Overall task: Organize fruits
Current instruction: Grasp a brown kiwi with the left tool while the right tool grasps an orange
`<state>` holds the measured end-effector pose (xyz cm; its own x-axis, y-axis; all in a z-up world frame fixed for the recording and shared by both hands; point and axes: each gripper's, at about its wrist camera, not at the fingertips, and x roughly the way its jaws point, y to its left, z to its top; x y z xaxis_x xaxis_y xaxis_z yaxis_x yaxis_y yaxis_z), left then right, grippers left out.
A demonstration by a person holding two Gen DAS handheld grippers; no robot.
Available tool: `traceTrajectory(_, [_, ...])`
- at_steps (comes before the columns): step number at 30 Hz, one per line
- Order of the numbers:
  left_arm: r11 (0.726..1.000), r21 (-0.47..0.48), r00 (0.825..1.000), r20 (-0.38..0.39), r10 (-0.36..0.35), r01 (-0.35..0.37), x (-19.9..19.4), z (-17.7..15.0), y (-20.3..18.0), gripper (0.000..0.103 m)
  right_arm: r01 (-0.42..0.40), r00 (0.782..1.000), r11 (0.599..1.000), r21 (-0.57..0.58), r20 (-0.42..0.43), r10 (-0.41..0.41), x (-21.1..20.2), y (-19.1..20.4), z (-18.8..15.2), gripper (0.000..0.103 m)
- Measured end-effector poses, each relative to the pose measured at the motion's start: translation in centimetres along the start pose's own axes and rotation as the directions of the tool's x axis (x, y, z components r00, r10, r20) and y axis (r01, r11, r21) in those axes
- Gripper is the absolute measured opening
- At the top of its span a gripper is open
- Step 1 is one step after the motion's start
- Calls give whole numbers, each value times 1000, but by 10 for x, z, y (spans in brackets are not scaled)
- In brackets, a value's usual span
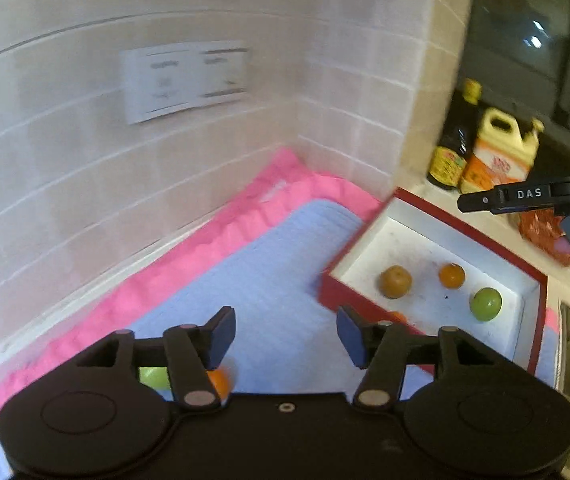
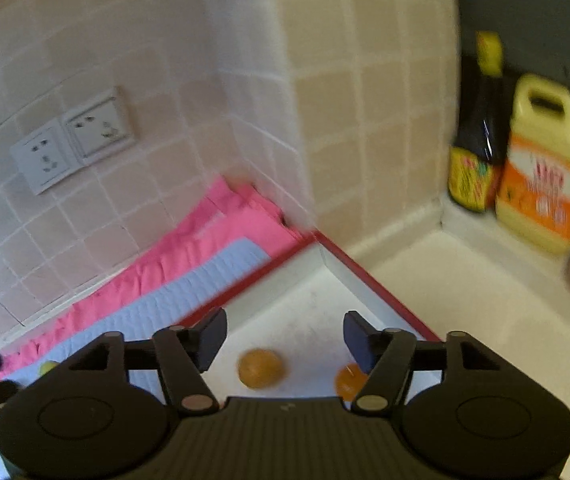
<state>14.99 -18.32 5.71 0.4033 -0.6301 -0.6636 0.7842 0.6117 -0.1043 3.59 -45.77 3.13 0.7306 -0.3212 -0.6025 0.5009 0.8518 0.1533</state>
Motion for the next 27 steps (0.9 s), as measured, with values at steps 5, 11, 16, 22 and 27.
traceTrajectory(5, [991, -49, 992, 30, 123, -122, -45, -26, 35, 68, -46, 997, 996, -76, 56, 50, -13, 57, 8, 92])
traceTrajectory(11, [955, -178, 964, 77, 253, -237, -108, -51, 96, 68, -78, 988, 993, -92, 127, 89, -25, 114, 19, 103])
traceTrajectory(16, [914, -258, 936, 84, 343, -312, -142, -68, 137, 68, -139, 985, 984, -116, 84, 149, -19, 154, 20, 103])
traceTrajectory(22, [875, -307, 914, 39, 404, -374, -146, -87, 170, 79, -177, 982, 971, -163, 36, 185, -6, 194, 9, 103])
traceTrajectory(27, [881, -298, 929, -76, 361, -367, -106, -107, 192, 79, -208, 978, 962, -176, -33, 205, 19, 214, -10, 103])
